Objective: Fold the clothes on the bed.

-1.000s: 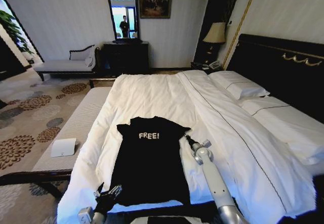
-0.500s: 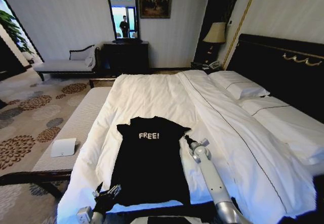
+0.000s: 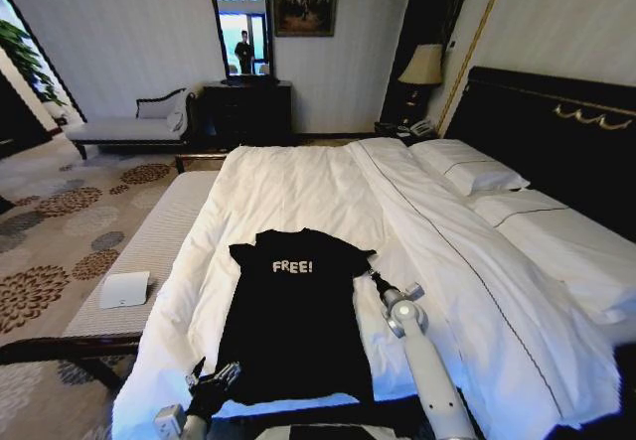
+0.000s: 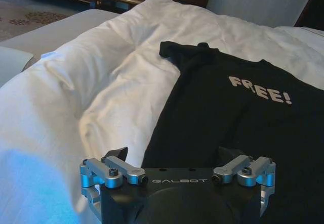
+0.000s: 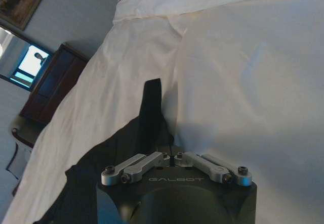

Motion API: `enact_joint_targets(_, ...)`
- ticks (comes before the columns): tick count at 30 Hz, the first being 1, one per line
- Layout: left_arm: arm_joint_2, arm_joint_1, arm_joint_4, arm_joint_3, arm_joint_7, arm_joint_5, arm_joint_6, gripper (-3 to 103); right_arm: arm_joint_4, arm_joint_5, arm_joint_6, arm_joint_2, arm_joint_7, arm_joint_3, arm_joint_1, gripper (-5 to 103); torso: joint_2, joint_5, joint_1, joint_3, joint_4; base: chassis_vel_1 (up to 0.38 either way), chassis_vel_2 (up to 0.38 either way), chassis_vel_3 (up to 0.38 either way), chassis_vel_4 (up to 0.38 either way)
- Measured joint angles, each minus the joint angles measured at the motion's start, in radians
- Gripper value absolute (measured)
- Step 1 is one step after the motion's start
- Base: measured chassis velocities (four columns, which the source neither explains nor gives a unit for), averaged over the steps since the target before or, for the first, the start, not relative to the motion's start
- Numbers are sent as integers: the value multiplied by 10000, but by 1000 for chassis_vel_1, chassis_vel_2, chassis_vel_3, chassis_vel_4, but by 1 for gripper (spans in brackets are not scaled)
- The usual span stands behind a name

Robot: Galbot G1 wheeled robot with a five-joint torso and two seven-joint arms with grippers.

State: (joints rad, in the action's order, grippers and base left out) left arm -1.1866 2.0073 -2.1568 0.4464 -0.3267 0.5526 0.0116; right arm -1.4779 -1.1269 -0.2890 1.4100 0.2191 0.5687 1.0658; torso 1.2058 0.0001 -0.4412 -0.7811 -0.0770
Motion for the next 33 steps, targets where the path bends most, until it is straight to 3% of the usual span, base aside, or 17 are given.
enact_joint_targets(16, 24, -59, 15, 14, 1, 36, 34, 100, -712, 1202, -137, 362, 626, -336, 681, 0, 0, -2, 0, 0, 0, 0, 0, 0, 0)
enact_joint_targets(19, 76, -267, 69, 125, -15, 225, -37, 100, -699, 1448, 21, 326, 628, -334, 645, 16, 0, -1, 0, -1, 0, 0, 0, 0, 0)
enact_joint_targets(21, 102, -432, 83, 191, -44, 366, -136, 100, -716, 1499, 64, 277, 624, -320, 641, 16, 0, -2, 1, 0, 1, 0, 0, 0, 0)
enact_joint_targets(23, 170, -819, 129, 351, -82, 725, -377, 100, -844, 1598, 147, 158, 612, -262, 669, 27, 0, -2, 0, 0, -1, 0, 0, 0, 0)
enact_joint_targets(24, 170, -819, 129, 351, -82, 725, -377, 100, -844, 1598, 147, 158, 612, -262, 669, 27, 0, -2, 0, 0, -1, 0, 0, 0, 0)
enact_joint_targets(26, 246, -1643, 358, 581, -169, 1385, -758, 100, -1046, 1694, 243, 12, 593, -194, 789, 37, 0, 1, 0, -1, 1, 0, 0, 0, 0)
enact_joint_targets(27, 246, -1643, 358, 581, -169, 1385, -758, 100, -1046, 1694, 243, 12, 593, -194, 789, 37, 0, 1, 0, -1, 1, 0, 0, 0, 0)
enact_joint_targets(31, 404, -4137, 1427, 845, -399, 2788, -1283, 100, -1444, 1769, 315, -213, 584, -73, 1134, 59, 0, -4, 0, -1, -2, 0, 0, 0, 0)
enact_joint_targets(33, 463, -4666, 1762, 854, -425, 3055, -1316, 100, -1533, 1783, 331, -253, 583, -47, 1234, 59, 0, -3, -1, -1, -5, 0, 0, 0, 0)
